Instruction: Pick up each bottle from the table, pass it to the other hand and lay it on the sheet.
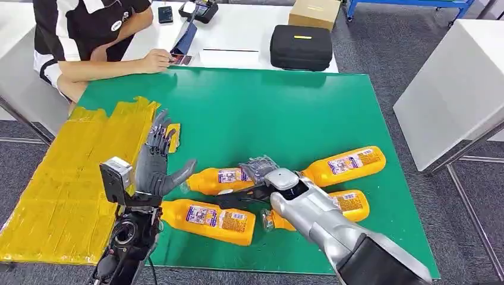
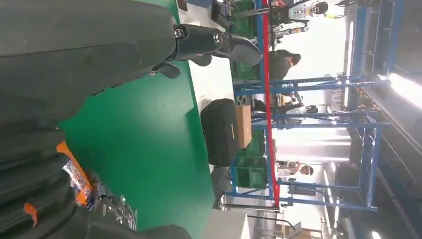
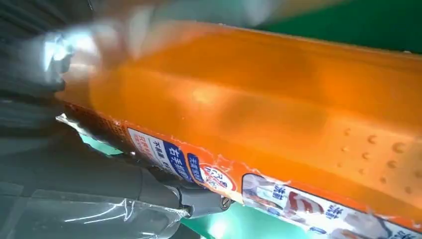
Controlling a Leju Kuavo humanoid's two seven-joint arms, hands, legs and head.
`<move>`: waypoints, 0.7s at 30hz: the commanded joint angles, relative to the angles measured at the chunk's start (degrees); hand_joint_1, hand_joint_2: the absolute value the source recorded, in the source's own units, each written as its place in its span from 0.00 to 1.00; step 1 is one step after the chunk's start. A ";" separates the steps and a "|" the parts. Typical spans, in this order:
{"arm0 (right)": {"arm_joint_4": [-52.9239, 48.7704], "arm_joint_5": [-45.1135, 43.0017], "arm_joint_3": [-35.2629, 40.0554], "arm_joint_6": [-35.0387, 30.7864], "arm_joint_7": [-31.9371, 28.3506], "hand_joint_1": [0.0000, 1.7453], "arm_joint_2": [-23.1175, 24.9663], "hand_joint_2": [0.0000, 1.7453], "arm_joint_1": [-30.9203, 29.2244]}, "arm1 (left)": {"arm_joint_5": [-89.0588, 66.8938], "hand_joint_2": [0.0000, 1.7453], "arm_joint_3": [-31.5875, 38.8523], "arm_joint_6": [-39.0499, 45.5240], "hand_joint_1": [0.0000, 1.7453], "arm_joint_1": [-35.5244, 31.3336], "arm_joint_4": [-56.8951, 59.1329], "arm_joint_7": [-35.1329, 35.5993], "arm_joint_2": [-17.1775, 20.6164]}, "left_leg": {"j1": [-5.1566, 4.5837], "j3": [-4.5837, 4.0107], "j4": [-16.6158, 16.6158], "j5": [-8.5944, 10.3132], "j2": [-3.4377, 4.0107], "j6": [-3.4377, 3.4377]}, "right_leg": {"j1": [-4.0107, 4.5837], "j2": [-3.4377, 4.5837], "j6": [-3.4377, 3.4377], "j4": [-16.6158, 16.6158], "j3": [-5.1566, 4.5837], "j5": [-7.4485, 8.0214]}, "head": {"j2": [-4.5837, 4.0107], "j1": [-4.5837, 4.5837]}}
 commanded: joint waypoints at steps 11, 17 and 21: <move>-10.31 -15.44 -23.09 -38.40 -7.75 1.00 -2.06 1.00 5.73 | -3.34 1.00 1.44 1.61 0.00 4.50 -5.24 3.44 0.13 | 0.02 0.10 -0.01 -0.12 -0.04 0.02 | 0.05 0.03 -0.22 -0.01 0.16 -0.07 | 0.00 0.00; -25.35 -24.33 -31.90 -44.66 -16.95 1.00 -3.22 1.00 13.18 | -3.70 1.00 -1.23 3.56 0.00 0.69 -2.20 5.23 0.46 | 0.05 0.20 0.03 -0.17 -0.38 0.03 | 0.08 -0.31 -0.28 0.01 0.38 -0.27 | 0.00 0.00; -28.81 -28.34 -33.04 -46.19 -20.37 1.00 -2.29 1.00 15.37 | 3.60 1.00 -1.53 0.98 0.00 -2.81 0.80 6.44 1.11 | 0.05 0.21 0.07 -0.22 -0.41 0.01 | 0.09 -0.29 -0.35 0.08 0.35 -0.30 | 0.00 0.02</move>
